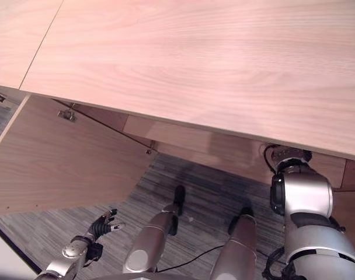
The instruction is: Put the empty folder in the office cabinet
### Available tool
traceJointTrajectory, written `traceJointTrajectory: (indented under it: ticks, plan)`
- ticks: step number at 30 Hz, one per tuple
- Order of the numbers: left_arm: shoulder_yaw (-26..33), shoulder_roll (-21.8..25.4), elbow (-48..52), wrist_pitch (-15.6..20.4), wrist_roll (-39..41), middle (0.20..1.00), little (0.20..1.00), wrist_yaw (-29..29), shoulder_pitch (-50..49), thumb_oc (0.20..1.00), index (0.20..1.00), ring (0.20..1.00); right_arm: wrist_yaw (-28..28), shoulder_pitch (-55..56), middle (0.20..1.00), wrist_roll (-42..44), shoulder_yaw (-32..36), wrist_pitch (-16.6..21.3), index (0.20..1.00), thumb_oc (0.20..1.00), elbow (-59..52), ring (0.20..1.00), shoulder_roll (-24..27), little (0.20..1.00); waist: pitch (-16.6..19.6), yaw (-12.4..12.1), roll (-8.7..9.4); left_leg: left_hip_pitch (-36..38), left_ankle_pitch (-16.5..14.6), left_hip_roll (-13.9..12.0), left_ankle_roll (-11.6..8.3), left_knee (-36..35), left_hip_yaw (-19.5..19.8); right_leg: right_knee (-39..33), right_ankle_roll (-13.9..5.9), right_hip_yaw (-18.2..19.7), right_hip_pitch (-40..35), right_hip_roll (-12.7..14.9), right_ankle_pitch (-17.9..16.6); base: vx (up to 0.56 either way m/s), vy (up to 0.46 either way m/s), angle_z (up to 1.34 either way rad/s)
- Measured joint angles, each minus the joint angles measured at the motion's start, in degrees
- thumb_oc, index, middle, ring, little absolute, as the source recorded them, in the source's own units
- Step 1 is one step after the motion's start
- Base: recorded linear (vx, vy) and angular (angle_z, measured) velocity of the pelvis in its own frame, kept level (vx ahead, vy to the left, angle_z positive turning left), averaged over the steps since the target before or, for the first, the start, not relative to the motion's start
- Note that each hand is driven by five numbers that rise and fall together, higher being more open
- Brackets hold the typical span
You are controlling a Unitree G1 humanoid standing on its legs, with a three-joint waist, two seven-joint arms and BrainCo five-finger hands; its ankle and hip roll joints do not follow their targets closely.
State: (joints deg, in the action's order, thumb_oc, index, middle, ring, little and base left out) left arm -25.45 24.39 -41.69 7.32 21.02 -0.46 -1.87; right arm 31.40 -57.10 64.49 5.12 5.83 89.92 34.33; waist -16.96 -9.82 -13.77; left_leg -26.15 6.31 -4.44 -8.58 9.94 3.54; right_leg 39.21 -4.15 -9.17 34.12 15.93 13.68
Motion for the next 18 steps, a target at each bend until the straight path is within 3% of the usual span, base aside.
traceJointTrajectory:
  ticks: [8,18]
  plan:
    - [0.1,-1.4,-1.1,-0.2,0.1,1.0,1.0,0.0,-0.1,1.0,1.0,1.0,0.4,5.3,1.0,-0.9,0.1,1.2,1.0,1.0,-0.1,1.0,-5.5,1.0,1.2,0.4,0.71,2.7,0.9,-0.9,-0.17,-3.5,0.0,-2.0,-0.07,-0.8,-2.2,-0.8,-0.1,0.01,0.003,-0.01]
    - [0.3,-1.5,-1.3,-0.4,1.1,1.0,1.0,-0.1,-0.3,1.0,1.0,1.0,-0.1,7.3,1.0,-1.1,0.1,1.1,1.0,1.0,-0.1,1.0,-6.1,1.0,1.6,0.2,0.53,4.0,1.3,-1.0,-0.12,-5.0,0.5,-2.7,-0.05,-1.7,-3.7,-0.8,0.0,0.0,-0.001,0.01]
